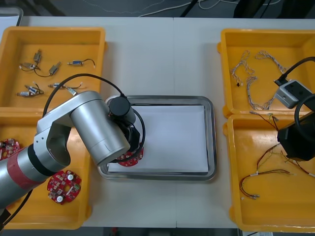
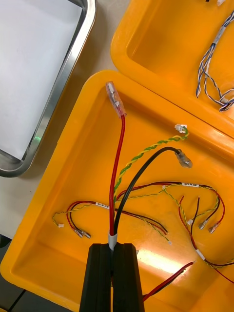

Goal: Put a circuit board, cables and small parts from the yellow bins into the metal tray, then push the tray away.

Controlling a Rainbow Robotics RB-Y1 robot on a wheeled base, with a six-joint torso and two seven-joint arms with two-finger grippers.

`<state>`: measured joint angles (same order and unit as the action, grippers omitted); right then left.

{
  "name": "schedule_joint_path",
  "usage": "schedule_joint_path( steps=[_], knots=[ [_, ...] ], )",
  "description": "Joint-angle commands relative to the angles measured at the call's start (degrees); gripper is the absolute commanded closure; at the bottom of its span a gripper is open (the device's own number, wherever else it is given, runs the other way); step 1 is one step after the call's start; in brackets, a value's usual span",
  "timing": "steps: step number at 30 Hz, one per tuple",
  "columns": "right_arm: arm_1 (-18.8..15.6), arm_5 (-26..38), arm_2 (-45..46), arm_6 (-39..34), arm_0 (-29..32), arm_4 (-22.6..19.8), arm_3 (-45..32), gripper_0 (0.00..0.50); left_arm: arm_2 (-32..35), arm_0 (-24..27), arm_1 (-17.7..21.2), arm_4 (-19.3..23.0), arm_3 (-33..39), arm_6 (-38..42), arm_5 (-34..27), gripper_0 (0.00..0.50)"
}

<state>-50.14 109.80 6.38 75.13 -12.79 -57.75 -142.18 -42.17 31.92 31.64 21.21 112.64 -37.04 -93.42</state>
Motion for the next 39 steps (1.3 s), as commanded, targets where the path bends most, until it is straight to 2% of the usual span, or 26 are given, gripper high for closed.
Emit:
schedule_joint_path(
  steps=[1,9,10,12,14,15,18,24,26,32,39],
  knots=[
    [-2.06,0.2,-0.67,0.8,-1.28,-0.17,-1.43,0.5,-1.07,-0.72,0.0,-0.47,0.38,-1.72,0.52,0.5],
    [-2.06,0.2,-0.67,0.8,-1.28,-0.17,-1.43,0.5,-1.07,-0.81,0.0,-0.29,0.38,-1.64,0.52,0.496],
    [-2.06,0.2,-0.67,0.8,-1.28,-0.17,-1.43,0.5,-1.07,-0.81,0.0,-0.29,0.38,-1.64,0.52,0.469],
    [-2.06,0.2,-0.67,0.8,-1.28,-0.17,-1.43,0.5,-1.07,-0.81,0.0,-0.29,0.38,-1.55,0.52,0.258],
    [-2.06,0.2,-0.67,0.8,-1.28,-0.17,-1.43,0.5,-1.07,-0.81,0.0,-0.29,0.47,-1.55,0.52,0.201],
    [-2.06,0.2,-0.67,0.8,-1.28,-0.17,-1.43,0.5,-1.07,-0.81,0.0,-0.29,0.47,-1.46,0.52,0.145],
    [-2.06,0.2,-0.67,0.8,-1.28,-0.17,-1.43,0.5,-0.81,-0.81,0.0,-0.29,0.74,-1.37,0.52,0.102],
    [-2.06,0.2,-0.67,0.8,-1.28,-0.17,-1.43,0.5,1.48,-0.28,0.09,1.64,1.79,-1.46,-0.18,0.085],
    [-2.06,0.2,-0.67,0.8,-1.28,-0.17,-1.43,0.5,2.97,0.42,0.0,3.4,2.32,-1.46,-1.5,0.063],
    [-2.06,0.2,-0.67,0.8,-1.28,-0.17,-1.43,0.5,5.52,2.01,-0.09,5.86,4.25,-1.2,-5.54,0.042],
    [-2.06,0.2,-0.67,0.8,-1.28,-0.17,-1.43,0.5,12.02,4.55,1.32,13.77,7.77,-0.76,-11.34,0.018]
  ],
)
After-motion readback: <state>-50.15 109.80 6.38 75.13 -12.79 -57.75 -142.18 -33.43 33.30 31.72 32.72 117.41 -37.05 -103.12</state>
